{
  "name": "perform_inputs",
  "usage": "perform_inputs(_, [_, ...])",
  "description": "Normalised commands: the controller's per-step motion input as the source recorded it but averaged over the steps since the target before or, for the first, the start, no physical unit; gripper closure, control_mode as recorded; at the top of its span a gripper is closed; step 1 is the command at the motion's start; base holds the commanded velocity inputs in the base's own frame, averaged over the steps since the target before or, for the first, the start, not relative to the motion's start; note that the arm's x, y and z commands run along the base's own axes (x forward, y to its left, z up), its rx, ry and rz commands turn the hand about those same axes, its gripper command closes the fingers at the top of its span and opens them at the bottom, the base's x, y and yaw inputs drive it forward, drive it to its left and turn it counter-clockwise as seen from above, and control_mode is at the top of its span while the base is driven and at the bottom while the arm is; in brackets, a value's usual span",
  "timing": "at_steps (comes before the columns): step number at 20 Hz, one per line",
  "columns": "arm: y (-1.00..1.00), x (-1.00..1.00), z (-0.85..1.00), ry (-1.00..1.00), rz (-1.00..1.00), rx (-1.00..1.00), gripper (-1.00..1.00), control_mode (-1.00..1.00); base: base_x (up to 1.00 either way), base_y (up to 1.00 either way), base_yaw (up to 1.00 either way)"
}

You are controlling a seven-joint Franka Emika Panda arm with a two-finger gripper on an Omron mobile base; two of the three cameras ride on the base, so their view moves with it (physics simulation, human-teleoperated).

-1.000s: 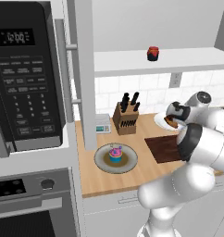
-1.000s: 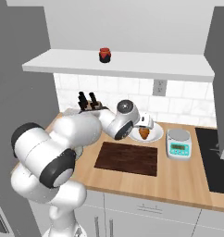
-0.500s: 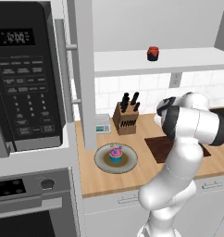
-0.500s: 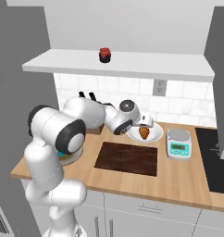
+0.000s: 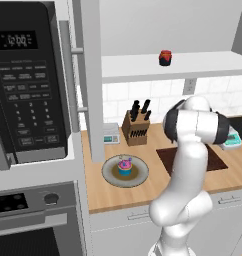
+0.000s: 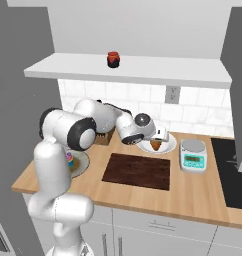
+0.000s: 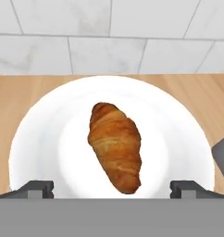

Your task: From the different types of pastries on the counter, select a croissant and place it on the cutting board. Then retrieve a jar of jam from the cabinet and place it alongside the croissant on the cutting board.

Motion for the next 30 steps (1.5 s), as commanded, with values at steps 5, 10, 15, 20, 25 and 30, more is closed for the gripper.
perform_inputs(5, [-0.08,0.56,-0.42,0.03,0.00,0.00,-1.00,-1.00,0.00,0.00,0.00])
perform_inputs(10, [-0.16,0.83,-0.47,0.09,0.00,0.00,-1.00,-1.00,0.00,0.00,0.00])
perform_inputs(15, [-0.09,0.83,-0.31,0.12,0.00,0.00,-1.00,-1.00,0.00,0.00,0.00])
perform_inputs(20, [0.00,0.30,-0.16,0.01,0.00,0.00,1.00,-1.00,0.00,0.00,0.00])
perform_inputs(25, [0.00,0.05,-0.11,-0.03,0.08,0.00,1.00,-1.00,0.00,0.00,0.00])
perform_inputs(30, [-0.05,-0.19,0.19,-0.11,0.04,0.00,1.00,-1.00,0.00,0.00,0.00])
